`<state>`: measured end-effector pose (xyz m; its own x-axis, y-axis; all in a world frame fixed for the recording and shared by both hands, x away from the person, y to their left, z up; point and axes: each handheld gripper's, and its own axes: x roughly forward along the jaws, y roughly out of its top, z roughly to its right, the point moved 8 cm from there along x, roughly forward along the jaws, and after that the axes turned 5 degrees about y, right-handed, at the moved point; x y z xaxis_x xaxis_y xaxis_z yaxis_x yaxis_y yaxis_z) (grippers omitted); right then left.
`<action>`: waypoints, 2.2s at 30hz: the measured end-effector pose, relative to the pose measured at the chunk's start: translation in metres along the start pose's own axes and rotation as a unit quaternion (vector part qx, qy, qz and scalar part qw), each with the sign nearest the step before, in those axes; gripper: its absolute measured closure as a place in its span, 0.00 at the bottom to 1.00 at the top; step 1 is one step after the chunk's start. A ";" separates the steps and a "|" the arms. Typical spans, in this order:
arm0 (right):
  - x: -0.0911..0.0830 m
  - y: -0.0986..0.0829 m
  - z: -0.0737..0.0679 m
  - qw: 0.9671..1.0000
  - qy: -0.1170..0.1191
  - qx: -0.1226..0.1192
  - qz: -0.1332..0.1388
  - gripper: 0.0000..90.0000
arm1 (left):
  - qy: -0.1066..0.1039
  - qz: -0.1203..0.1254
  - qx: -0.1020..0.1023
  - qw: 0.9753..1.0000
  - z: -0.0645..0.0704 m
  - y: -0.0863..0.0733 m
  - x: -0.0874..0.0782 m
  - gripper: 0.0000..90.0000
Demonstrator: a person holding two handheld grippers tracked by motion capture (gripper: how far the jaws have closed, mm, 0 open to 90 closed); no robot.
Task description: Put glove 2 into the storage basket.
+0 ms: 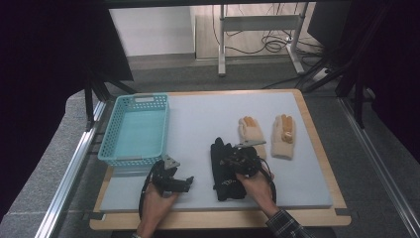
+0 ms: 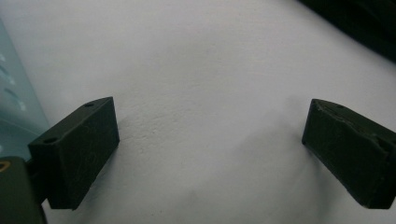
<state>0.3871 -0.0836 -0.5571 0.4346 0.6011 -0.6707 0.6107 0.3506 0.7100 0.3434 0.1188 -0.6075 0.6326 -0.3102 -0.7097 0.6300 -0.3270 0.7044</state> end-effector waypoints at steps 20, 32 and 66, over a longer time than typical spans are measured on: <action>-0.042 -0.005 0.023 0.998 0.000 -0.056 0.008 0.52 | 0.000 0.001 -0.004 1.000 0.001 0.000 0.000 0.05; -0.050 -0.042 0.032 0.997 0.042 -0.059 -0.013 0.68 | 0.001 0.000 -0.003 1.000 0.000 0.000 -0.001 0.05; -0.017 -0.063 -0.014 0.988 0.105 -0.113 -0.025 0.95 | -0.015 -0.001 0.018 1.000 -0.017 -0.021 -0.018 0.05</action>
<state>0.3326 -0.1058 -0.5877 0.2467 0.7057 -0.6641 0.4547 0.5209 0.7224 0.3265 0.1463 -0.6088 0.6168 -0.3352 -0.7122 0.6144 -0.3604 0.7018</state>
